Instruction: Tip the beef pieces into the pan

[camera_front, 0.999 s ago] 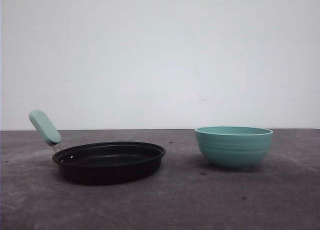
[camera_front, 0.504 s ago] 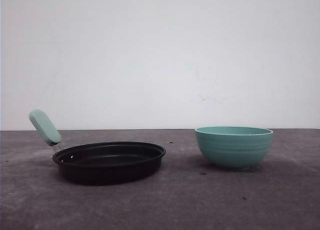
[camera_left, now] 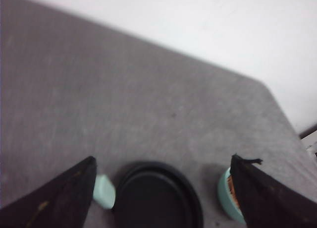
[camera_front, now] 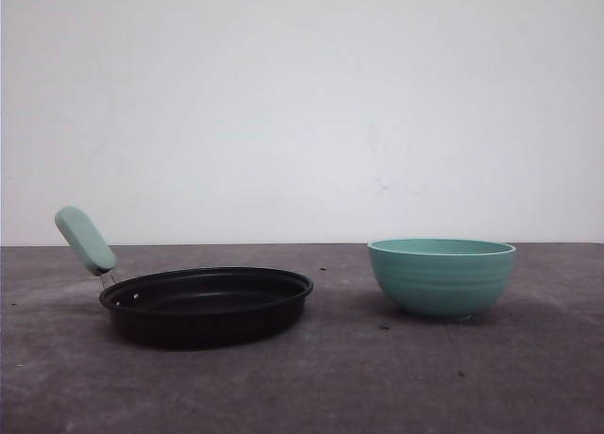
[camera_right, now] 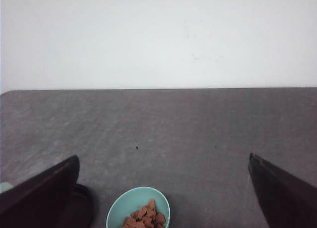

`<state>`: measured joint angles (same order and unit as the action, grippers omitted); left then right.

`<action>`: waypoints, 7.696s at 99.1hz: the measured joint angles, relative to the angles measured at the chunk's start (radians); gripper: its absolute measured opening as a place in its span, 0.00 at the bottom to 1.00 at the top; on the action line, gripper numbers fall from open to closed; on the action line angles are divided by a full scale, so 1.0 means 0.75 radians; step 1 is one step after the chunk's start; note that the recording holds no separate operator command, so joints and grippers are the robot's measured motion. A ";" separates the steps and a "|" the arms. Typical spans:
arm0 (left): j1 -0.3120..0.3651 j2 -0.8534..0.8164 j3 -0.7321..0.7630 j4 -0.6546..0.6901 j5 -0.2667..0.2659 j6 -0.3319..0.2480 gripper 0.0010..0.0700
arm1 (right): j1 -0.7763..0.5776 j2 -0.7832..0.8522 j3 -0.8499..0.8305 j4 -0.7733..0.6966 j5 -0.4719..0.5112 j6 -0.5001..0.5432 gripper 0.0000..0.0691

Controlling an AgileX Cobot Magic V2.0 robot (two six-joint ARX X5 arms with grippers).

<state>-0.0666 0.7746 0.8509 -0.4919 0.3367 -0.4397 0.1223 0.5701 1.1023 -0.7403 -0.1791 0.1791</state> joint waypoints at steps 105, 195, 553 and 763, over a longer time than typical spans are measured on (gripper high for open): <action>-0.207 1.066 -0.188 0.793 0.068 -0.288 0.06 | 0.000 0.001 0.000 -0.284 0.070 0.000 0.99; -0.605 0.474 -0.188 0.560 0.042 -0.347 0.06 | -0.005 1.135 -0.164 0.232 -0.416 0.002 0.57; -0.514 0.387 0.001 0.136 -0.062 -0.292 0.06 | 1.376 0.959 -0.168 1.805 1.270 -2.021 0.01; -0.470 0.392 0.058 0.116 -0.063 -0.242 0.06 | 1.319 0.848 -0.156 1.764 1.035 -2.037 0.01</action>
<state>-0.4194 1.0687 0.8948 -0.4049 0.2897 -0.6209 1.1118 1.2060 0.9855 0.5831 0.5972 -1.3487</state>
